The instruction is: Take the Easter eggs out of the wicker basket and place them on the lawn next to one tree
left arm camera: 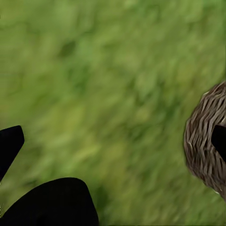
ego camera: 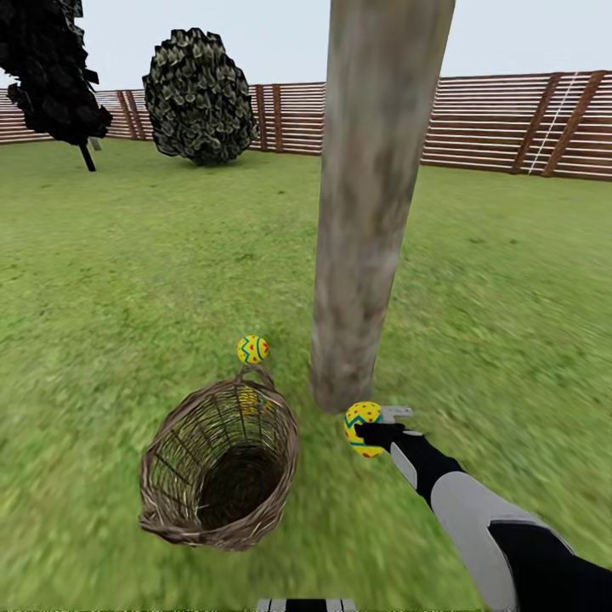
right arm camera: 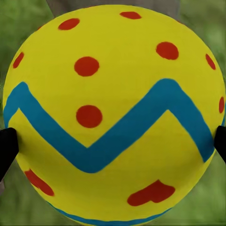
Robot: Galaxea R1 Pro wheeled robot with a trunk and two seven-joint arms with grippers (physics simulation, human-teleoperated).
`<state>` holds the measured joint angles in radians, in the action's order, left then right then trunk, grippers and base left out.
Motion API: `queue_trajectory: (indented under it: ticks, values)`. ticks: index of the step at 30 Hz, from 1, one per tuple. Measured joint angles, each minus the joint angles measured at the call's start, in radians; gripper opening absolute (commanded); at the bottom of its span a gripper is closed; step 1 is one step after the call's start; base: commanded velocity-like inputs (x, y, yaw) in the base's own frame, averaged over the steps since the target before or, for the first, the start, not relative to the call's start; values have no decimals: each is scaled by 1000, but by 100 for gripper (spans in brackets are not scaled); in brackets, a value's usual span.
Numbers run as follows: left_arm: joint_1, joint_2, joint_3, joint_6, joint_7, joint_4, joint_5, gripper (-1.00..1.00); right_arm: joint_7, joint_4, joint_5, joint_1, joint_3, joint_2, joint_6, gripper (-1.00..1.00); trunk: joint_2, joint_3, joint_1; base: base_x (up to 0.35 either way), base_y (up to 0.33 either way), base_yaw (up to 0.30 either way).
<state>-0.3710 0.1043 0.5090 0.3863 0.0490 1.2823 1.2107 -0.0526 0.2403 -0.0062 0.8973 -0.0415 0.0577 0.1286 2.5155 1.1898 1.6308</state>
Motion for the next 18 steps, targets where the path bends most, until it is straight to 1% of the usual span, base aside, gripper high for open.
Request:
queue_trajectory:
  ticks: [2,3,5,6,7,8,9,10,12,15,18]
  values:
    - [-1,0,0,2,-4,12,0,100,10,-2,-1,2,0,8,-1,-100,0,8,1,0,0,0]
    - [-4,0,1,3,-5,32,0,100,11,-3,-1,3,0,9,-1,-100,1,12,1,0,0,0]
    - [-20,8,6,18,0,114,1,100,13,-4,-1,20,-1,11,0,-100,1,19,2,0,0,0]
    - [-25,12,12,43,3,152,1,100,13,-5,-1,27,-1,12,0,-100,1,23,3,0,0,0]
    - [-25,16,35,86,5,189,2,100,14,-5,-1,33,-1,13,0,-100,2,27,3,0,0,0]
    - [-22,17,61,108,6,206,5,100,14,-6,-1,36,-2,14,1,-100,2,31,4,0,0,0]
    - [-20,17,97,128,7,224,11,100,14,-5,-3,40,-2,15,1,-100,2,35,4,0,0,0]
    - [-18,17,117,136,7,231,14,100,14,-5,-6,44,-2,15,1,-100,2,39,4,0,0,0]
    - [-9,16,141,145,8,239,20,100,14,-5,-14,51,-2,15,1,-100,3,46,5,0,0,0]
    - [7,8,147,147,12,242,21,100,13,-5,-18,55,-2,15,1,-100,4,58,7,0,0,0]
    - [11,4,148,148,13,234,19,100,13,-4,-19,56,-2,15,1,-100,4,70,8,0,0,0]
